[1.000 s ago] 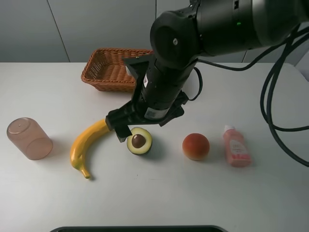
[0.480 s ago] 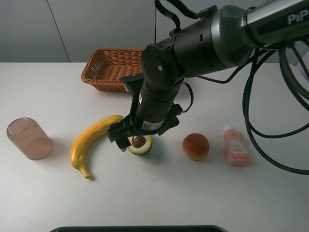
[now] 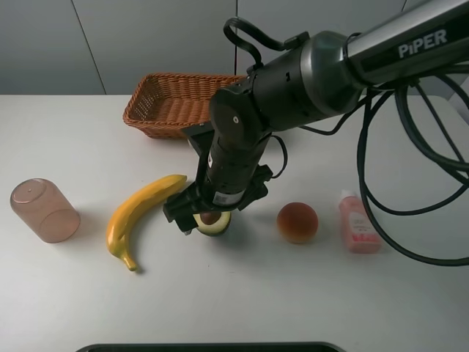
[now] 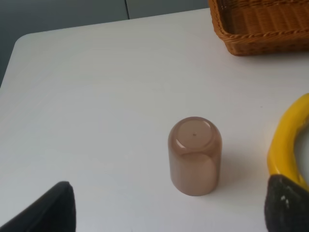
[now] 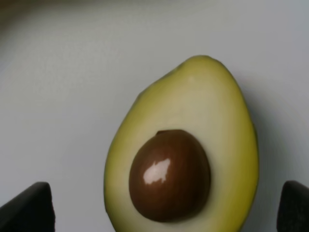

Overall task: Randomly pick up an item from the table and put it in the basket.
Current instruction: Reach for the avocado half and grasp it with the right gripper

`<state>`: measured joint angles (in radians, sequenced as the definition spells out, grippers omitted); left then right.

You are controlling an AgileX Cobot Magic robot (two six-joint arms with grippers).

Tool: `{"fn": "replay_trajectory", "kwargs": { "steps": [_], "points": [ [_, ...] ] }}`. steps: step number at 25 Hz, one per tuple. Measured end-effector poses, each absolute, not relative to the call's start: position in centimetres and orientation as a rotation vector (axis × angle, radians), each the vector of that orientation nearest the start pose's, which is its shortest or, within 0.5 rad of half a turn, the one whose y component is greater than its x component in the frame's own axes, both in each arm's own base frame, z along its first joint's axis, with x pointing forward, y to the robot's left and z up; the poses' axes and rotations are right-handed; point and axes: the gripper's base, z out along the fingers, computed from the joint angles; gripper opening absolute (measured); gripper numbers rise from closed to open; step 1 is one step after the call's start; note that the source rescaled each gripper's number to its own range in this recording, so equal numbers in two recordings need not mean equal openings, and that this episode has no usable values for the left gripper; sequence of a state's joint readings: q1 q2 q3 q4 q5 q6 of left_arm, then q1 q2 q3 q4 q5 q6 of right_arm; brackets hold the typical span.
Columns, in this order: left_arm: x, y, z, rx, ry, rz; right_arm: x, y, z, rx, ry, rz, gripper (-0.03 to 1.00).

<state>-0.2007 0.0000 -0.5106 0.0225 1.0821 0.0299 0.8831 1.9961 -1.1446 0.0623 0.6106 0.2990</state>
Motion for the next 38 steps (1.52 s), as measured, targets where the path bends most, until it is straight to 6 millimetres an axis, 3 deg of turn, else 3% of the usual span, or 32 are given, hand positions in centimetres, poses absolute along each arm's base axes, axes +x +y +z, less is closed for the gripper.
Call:
{"fn": "replay_trajectory", "kwargs": {
  "steps": [11,33,35,36,37,38],
  "points": [
    [-0.7,0.3,27.8,0.235,2.042,-0.079,23.2,28.6,11.7,-0.797,2.86,0.224,0.98],
    [-0.7,0.3,27.8,0.237,2.042,-0.078,23.2,28.6,9.2,-0.82,2.905,0.17,0.98],
    [-0.7,0.3,27.8,0.239,2.042,-0.077,23.2,28.6,9.2,-0.824,2.904,0.17,0.91],
    [-0.7,0.3,27.8,0.239,2.042,-0.077,23.2,28.6,9.2,-0.824,2.904,0.17,0.8],
    [-0.7,0.3,27.8,0.239,2.042,-0.077,23.2,28.6,9.2,-0.824,2.904,0.17,0.63],
    [-0.7,0.3,27.8,0.239,2.042,-0.077,23.2,28.6,9.2,-0.824,2.904,0.17,0.39]
  ]
}}
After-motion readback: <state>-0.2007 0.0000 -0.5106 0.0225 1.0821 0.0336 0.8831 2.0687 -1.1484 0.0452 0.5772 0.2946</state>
